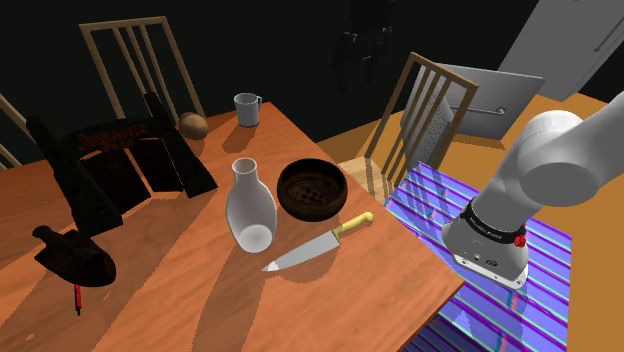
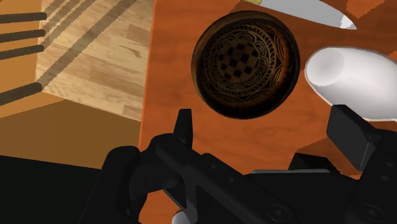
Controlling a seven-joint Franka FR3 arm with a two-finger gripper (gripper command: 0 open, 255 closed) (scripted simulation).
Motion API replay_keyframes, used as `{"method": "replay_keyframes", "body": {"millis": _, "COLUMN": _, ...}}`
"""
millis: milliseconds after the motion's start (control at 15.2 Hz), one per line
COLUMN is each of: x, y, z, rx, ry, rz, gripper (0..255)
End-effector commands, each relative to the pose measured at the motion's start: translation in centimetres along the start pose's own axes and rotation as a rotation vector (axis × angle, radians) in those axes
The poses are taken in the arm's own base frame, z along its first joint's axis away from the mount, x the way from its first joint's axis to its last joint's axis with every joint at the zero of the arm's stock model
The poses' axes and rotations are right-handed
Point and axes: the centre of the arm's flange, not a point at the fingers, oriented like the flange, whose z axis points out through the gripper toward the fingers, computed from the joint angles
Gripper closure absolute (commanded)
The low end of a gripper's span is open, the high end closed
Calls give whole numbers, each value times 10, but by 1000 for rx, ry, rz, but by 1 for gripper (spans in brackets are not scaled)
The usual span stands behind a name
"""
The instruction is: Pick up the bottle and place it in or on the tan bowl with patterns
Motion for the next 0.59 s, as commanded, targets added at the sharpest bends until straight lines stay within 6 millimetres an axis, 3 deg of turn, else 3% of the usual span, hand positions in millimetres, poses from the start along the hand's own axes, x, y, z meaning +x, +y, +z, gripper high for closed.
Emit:
{"method": "replay_keyframes", "body": {"millis": 0, "x": 11, "y": -25, "z": 13, "rx": -6, "ry": -1, "rz": 0, "gripper": 0}}
{"method": "replay_keyframes", "body": {"millis": 528, "x": 40, "y": -122, "z": 53, "rx": -35, "ry": -9, "rz": -5, "gripper": 0}}
